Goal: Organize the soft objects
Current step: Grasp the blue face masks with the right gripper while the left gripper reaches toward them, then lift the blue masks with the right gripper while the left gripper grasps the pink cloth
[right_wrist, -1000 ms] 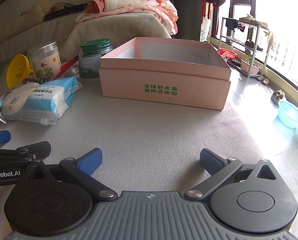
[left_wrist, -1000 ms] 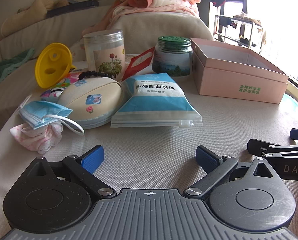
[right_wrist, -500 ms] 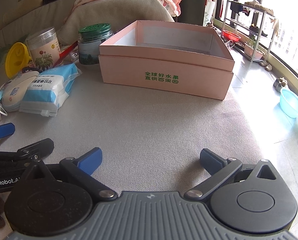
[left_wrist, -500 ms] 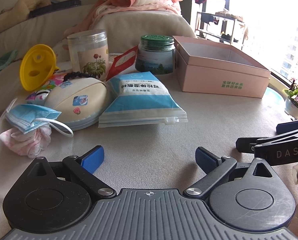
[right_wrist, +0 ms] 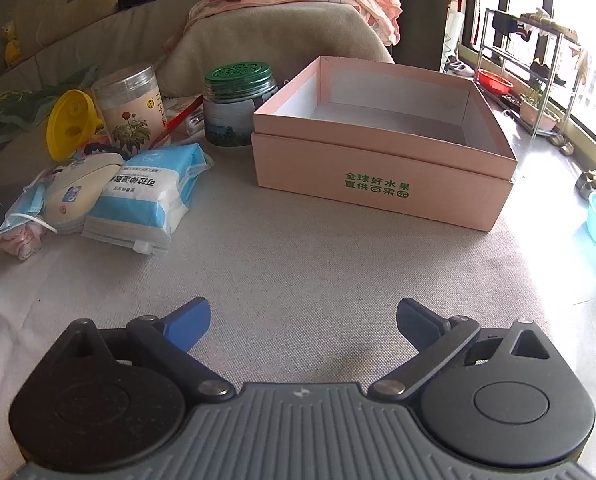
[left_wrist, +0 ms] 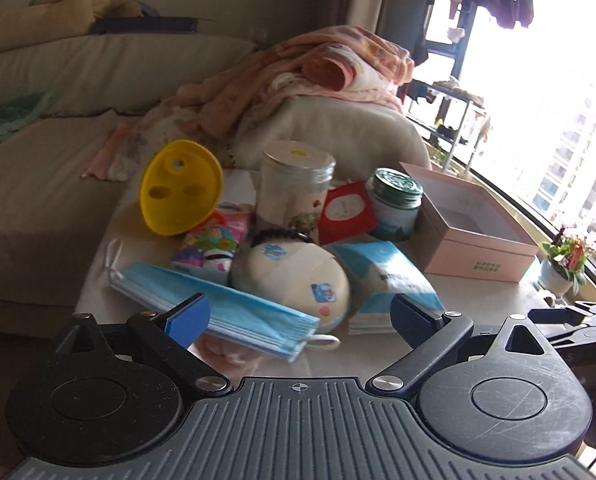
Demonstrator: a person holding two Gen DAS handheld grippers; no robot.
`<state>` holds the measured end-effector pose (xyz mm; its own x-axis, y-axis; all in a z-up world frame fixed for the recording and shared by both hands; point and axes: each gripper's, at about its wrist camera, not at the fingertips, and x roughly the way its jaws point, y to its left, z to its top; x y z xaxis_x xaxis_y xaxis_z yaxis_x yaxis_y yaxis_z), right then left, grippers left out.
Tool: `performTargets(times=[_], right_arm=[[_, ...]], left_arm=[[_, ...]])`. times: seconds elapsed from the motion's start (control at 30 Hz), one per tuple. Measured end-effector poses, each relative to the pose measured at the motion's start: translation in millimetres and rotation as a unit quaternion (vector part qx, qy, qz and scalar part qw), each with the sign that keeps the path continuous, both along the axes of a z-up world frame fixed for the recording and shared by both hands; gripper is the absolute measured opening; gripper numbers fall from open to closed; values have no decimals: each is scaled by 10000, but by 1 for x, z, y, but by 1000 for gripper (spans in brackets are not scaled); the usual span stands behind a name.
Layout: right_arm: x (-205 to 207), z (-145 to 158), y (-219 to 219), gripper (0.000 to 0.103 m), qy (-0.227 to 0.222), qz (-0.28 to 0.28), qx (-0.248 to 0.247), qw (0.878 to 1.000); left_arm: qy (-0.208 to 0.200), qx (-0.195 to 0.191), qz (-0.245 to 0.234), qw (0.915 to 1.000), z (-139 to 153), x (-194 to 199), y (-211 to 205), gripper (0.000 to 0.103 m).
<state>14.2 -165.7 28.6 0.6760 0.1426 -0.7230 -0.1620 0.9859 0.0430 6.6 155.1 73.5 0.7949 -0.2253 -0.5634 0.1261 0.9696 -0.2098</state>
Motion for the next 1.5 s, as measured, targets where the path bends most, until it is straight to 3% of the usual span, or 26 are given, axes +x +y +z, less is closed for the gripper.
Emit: performTargets(times=[0.13,0.23,0.33,0.43,0.5,0.67,0.83,0.9,0.97,1.0,1.1,1.27,1.37,1.5], right_arm=[[-6,14,19,100,-494,293,-176,9982],[-3,23,37,99,-572,707,-120,9958],[9,35,68,88,-574,1281,-11,9901],[32,50,124,75,-523,2115,119,9759],[49,56,157,56,-374,2535,151,9665],[98,56,243,50,311,3143,424,9479],[111,32,299,44,676,3373,-215,9387],[108,25,306,27,750,3439,-461,9349],[105,23,302,10,838,3478,-578,9320],[105,27,294,8,884,3461,-439,9330],[97,54,256,6,836,3264,165,9414],[76,92,184,5,415,2801,567,9574],[61,101,145,5,223,2477,561,9670],[41,93,105,5,207,2048,523,9772]], left_arm=[[428,-552,476,9964,-8,16,52,99],[682,-830,519,9929,-17,20,67,99],[642,-533,395,9957,-15,16,66,99],[619,-76,18,9981,-13,7,61,98],[637,111,-209,9977,-15,0,59,98],[791,157,-630,9948,-32,-16,61,98],[733,94,-826,9938,-39,-15,58,96],[672,104,-887,9937,-39,-12,56,88],[603,139,-943,9936,-40,-9,53,76],[586,142,-952,9936,-40,-7,52,75],[497,47,-973,9940,-42,-1,48,75],[279,-222,-965,9947,-40,19,38,75],[252,85,-829,9962,-42,32,28,75],[531,335,-907,9939,-52,45,17,75]])
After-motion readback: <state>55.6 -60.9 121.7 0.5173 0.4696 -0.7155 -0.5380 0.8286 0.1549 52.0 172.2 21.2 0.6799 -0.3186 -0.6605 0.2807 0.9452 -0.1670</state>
